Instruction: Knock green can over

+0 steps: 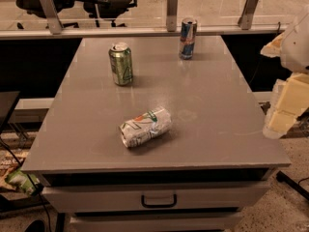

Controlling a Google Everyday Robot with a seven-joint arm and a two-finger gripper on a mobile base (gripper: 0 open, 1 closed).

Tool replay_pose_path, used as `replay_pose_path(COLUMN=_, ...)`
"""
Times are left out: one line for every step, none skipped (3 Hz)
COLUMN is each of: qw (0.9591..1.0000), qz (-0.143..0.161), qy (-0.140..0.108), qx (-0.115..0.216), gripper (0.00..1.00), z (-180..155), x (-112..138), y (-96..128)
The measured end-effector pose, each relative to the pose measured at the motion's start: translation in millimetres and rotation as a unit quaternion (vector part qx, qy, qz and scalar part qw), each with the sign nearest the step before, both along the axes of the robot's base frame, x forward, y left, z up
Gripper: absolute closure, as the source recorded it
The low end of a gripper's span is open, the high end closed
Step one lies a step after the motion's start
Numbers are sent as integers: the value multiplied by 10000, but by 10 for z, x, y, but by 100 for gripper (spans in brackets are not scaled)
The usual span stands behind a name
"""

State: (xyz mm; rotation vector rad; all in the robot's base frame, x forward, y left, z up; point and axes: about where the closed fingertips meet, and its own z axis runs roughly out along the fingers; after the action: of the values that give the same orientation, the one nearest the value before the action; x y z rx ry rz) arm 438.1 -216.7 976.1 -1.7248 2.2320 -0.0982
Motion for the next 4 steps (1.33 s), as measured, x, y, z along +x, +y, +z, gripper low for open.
replay_pose_path(qw=10000, qz=0, qy=-1, qx=0, gripper=0, z=0, x=0, y=0)
replay_pose_path(qw=10000, qz=46, qy=28, qx=73, gripper=0, z=0, x=36, y=55)
replay_pose_path(qw=9997, qz=132, qy=15, qx=228, gripper=0, z=-75, x=181, y=236)
replay_pose_path(qw=9984, qz=272, qy=1, qx=498, gripper=0, z=-174, x=371, y=511)
